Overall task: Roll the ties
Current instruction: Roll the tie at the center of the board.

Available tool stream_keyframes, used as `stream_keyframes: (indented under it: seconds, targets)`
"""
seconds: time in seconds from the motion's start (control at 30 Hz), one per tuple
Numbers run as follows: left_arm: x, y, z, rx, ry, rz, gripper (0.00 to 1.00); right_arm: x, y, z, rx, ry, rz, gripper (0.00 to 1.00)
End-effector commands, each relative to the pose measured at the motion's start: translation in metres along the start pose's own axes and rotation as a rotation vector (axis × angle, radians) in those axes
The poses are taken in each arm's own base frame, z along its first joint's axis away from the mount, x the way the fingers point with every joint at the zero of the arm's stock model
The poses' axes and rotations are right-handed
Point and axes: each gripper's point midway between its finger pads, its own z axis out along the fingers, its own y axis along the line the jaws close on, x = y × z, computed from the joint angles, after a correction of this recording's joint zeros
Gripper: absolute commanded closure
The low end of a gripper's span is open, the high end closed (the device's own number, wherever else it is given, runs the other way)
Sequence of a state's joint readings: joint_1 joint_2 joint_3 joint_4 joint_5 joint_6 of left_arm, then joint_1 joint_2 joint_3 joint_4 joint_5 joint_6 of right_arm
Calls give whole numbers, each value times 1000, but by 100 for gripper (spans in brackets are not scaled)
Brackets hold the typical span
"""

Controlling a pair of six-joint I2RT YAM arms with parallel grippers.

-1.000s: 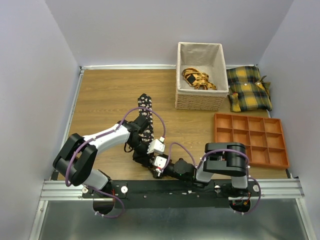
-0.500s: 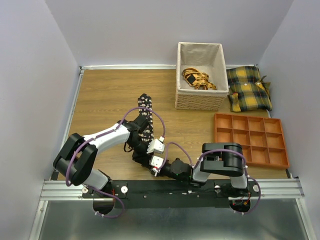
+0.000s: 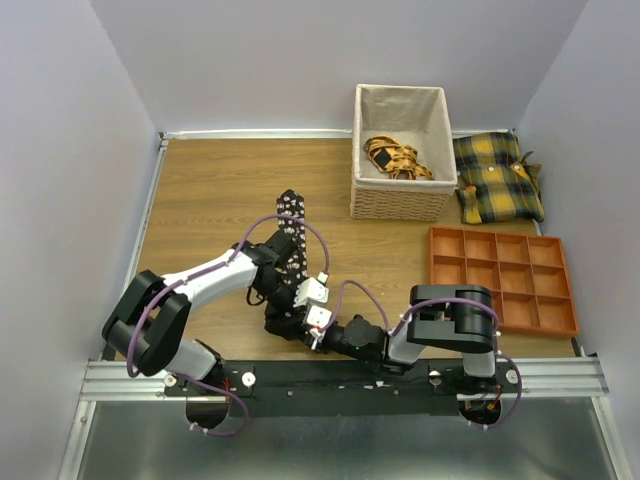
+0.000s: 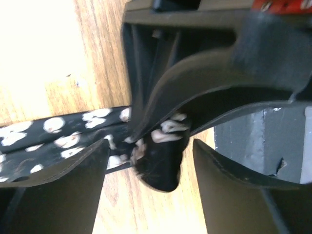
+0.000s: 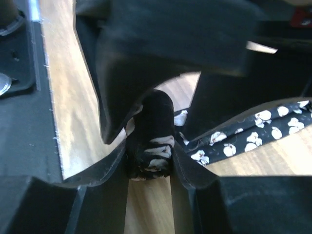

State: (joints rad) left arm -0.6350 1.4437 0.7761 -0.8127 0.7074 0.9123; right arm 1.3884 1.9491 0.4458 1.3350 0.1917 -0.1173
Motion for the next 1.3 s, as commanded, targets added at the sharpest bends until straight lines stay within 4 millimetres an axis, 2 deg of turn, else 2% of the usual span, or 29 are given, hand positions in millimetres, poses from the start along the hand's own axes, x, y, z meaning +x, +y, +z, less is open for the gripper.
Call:
stream_keyframes:
  seconds: [0.0, 0.03, 0.17, 0.4, 0.43, 0.6, 0.7, 0.73, 0.9, 1.0, 1.03, 1.07, 1.1, 1.13, 1.27]
  targets:
    - [1, -5, -2, -35, -29, 49, 5, -29, 8, -2, -12, -98, 189, 80]
    - [-4, -4, -5, -54, -49, 67, 1, -23, 11, -2, -22, -70, 195, 80]
    - [-6, 2, -12, -114, -79, 63, 1, -13, 17, -3, -43, -23, 273, 80]
    - [-7, -1, -26, -185, -118, 106, 1, 12, 34, 2, -96, 90, 392, 81]
    - [-9, -2, -28, -191, -124, 116, 1, 21, 38, 1, -107, 120, 396, 81]
    - [-11, -11, -34, -174, -151, 127, 1, 32, 44, 6, -113, 171, 436, 82]
    - [-10, -3, -36, -217, -159, 123, 1, 42, 39, 7, -73, 202, 418, 84]
    - [-11, 5, -36, -248, -162, 129, 1, 51, 35, 5, -46, 238, 398, 84]
    - [2, 35, -34, -338, -93, 140, 1, 54, 29, 7, -30, 257, 291, 84]
    - [3, 53, -45, -399, -98, 140, 1, 56, 28, 7, -28, 269, 276, 84]
    - [7, 50, -46, -373, -96, 133, 1, 58, 28, 5, -28, 272, 275, 84]
    - [2, 46, -48, -343, -128, 180, 1, 61, 28, 4, -27, 283, 287, 84]
    - [4, 48, -55, -345, -137, 187, 1, 64, 29, 3, -29, 295, 290, 84]
    - [12, 37, -52, -291, -121, 177, 1, 69, 31, 1, -35, 310, 293, 84]
    - [21, 19, -49, -212, -95, 235, 1, 78, 33, -1, -30, 343, 303, 85]
